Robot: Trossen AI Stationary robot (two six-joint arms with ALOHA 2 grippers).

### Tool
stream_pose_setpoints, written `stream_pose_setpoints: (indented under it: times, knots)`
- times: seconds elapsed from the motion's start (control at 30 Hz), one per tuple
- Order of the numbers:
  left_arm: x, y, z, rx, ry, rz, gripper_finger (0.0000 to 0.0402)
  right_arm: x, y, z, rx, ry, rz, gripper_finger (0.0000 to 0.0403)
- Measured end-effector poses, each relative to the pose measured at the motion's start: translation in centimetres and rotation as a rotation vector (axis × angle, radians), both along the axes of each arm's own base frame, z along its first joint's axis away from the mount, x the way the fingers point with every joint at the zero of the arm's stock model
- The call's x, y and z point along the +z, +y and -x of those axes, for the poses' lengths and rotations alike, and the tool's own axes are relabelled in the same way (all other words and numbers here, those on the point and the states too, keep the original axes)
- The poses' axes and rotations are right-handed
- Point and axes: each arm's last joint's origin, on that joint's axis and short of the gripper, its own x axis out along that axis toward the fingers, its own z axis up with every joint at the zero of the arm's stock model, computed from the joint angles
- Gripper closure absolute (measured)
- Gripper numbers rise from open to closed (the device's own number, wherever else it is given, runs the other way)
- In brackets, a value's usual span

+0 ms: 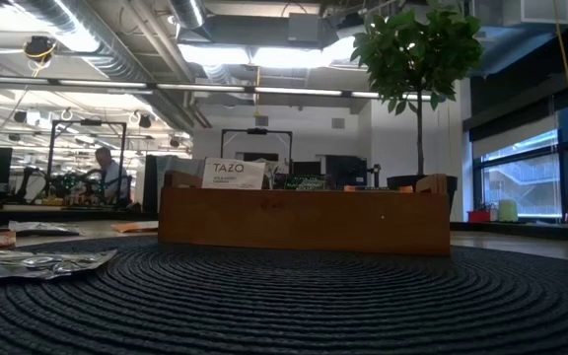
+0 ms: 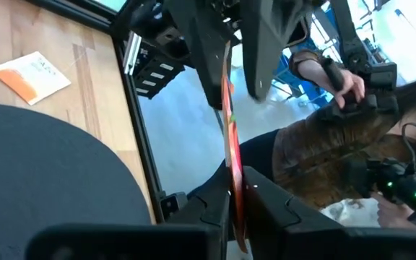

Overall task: Pick & Place Tea
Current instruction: Put the orange tea bag into the right section of the wooden organizer

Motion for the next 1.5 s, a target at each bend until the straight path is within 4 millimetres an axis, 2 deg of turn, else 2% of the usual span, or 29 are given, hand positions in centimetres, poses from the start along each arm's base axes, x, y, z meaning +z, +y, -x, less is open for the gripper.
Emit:
stream_pose_setpoints:
  times: [0.23, 0.37, 0.53, 0.67, 0.73, 0.97, 1.13, 1.23, 1.37, 1.5]
  knots:
    - [-0.1, 0.9, -0.1, 0.005, -0.046, -0.059, 0.0388, -0.6, -0.4, 2.0, -0.270, -0.074, -0.218, 0.0266]
    - [-0.2, 1.3, -0.2, 0.041, -0.100, -0.139, 0.0381, -0.8, -2.1, 3.8, -0.417, -0.069, -0.521, 0.0266]
    - [-0.2, 0.4, -0.3, 0.075, -0.183, -0.276, 0.0384, 0.2, -5.2, 6.3, -0.636, -0.041, -0.890, 0.0266]
    - [0.2, -0.3, -0.9, 0.180, -0.274, -0.345, 0.0385, 0.9, -6.0, 6.3, -0.744, -0.166, -1.178, 0.0266]
    - [0.0, -0.8, -1.4, 0.262, -0.287, -0.388, 0.0383, 1.1, -6.1, 6.0, -0.771, -0.212, -1.267, 0.0266]
    - [-2.0, -2.6, -3.1, 0.352, -0.287, -0.474, 0.0387, 1.4, -5.8, 6.5, -0.732, -0.123, -1.283, 0.0266]
    - [-2.6, -2.9, -3.4, 0.397, -0.297, -0.466, 0.0386, 1.8, -5.5, 7.5, -0.696, 0.060, -1.360, 0.0266]
    - [-4.0, -2.7, -2.3, 0.444, -0.328, -0.404, 0.0386, 1.7, -5.3, 7.6, -0.713, 0.122, -1.429, 0.0266]
    - [-5.9, -2.4, -0.4, 0.635, -0.472, -0.287, 0.0387, 1.9, -5.1, 7.5, -0.699, 0.089, -1.448, 0.0266]
    - [-8.3, -3.3, 1.0, 0.756, -0.573, -0.351, 0.0387, 2.3, -4.9, 7.1, -0.645, 0.031, -1.449, 0.0266]
